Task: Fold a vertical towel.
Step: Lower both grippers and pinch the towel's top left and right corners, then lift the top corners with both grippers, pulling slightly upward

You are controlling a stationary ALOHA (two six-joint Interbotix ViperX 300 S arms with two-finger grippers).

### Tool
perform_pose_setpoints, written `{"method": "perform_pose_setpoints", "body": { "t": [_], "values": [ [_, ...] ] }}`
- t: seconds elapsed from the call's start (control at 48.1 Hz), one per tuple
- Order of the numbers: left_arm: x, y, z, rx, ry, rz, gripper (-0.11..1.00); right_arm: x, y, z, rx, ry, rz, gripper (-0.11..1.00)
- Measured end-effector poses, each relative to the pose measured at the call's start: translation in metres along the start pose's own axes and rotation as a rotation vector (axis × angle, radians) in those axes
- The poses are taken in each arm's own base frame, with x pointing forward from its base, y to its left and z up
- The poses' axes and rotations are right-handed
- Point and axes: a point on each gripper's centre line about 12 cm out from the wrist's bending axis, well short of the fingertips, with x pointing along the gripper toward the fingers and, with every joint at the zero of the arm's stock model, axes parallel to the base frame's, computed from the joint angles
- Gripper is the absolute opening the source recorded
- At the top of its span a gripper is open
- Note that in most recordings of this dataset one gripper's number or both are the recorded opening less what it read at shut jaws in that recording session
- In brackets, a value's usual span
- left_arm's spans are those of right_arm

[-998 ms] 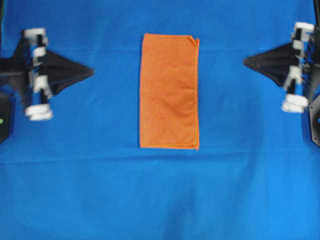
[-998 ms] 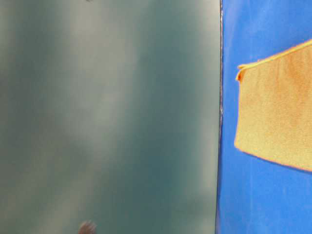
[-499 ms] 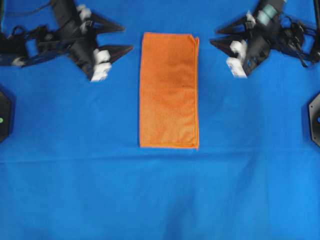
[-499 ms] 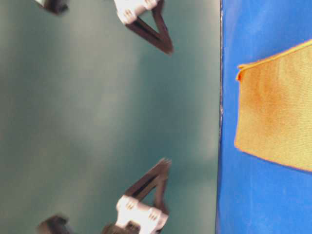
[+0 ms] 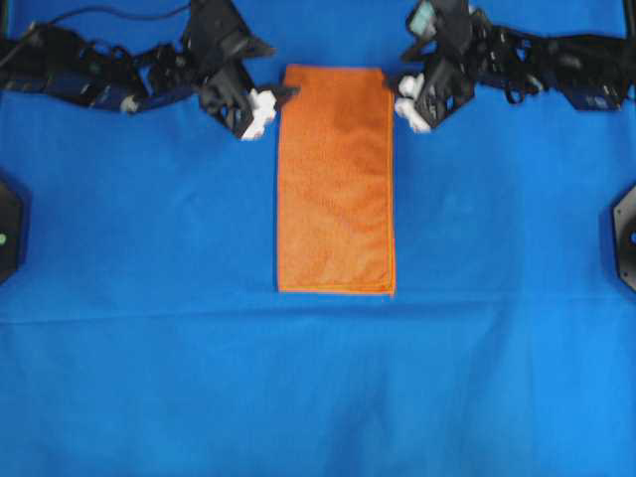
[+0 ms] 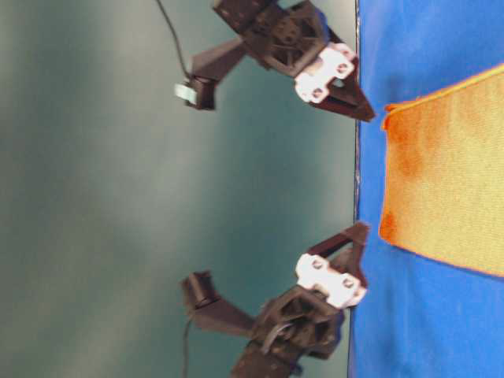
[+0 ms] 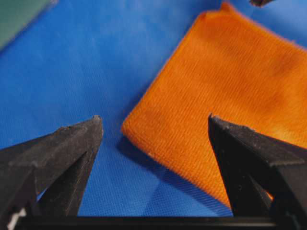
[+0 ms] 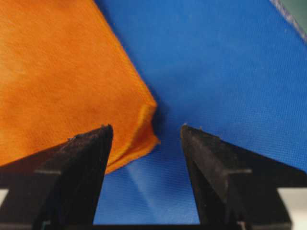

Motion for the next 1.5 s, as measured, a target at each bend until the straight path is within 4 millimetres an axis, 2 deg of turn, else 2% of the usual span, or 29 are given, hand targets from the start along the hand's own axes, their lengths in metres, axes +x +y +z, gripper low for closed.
{"method": "perform_pose_setpoints", "body": {
  "t": [0.208,0.416,0.478,0.52,0.665,0.686,0.769,1.164,1.497],
  "values": [
    [0.02,0.004,-0.014,-0.004,0.029,0.009,0.83,0.016,-0.002,-0.007,0.003,0.011,-0.003,0.61],
    [0.026,0.008,-0.016,-0.008,0.033,0.017,0.79,0.022,-0.002,-0.006,0.003,0.011,-0.002,0.59],
    [0.026,0.009,-0.016,-0.01,0.033,0.019,0.71,0.022,-0.002,-0.006,0.003,0.011,-0.002,0.53],
    [0.027,0.009,-0.016,-0.01,0.034,0.02,0.63,0.023,-0.002,-0.006,0.005,0.012,-0.003,0.45],
    [0.028,0.011,-0.02,-0.012,0.043,0.024,0.24,0.024,-0.002,-0.008,-0.009,0.018,-0.001,0.05],
    [0.029,0.011,-0.02,-0.012,0.043,0.024,0.18,0.024,-0.002,-0.007,-0.009,0.017,-0.001,0.02],
    [0.031,0.01,-0.022,-0.012,0.046,0.022,0.02,0.025,-0.002,-0.008,-0.012,0.02,-0.001,0.01],
    [0.029,0.009,-0.018,0.005,0.053,0.02,0.02,0.021,-0.005,-0.004,-0.005,0.006,-0.006,0.01],
    [0.009,0.017,0.019,0.005,-0.023,0.035,0.02,0.0,-0.016,0.019,0.016,-0.073,-0.028,0.01]
  ]
}}
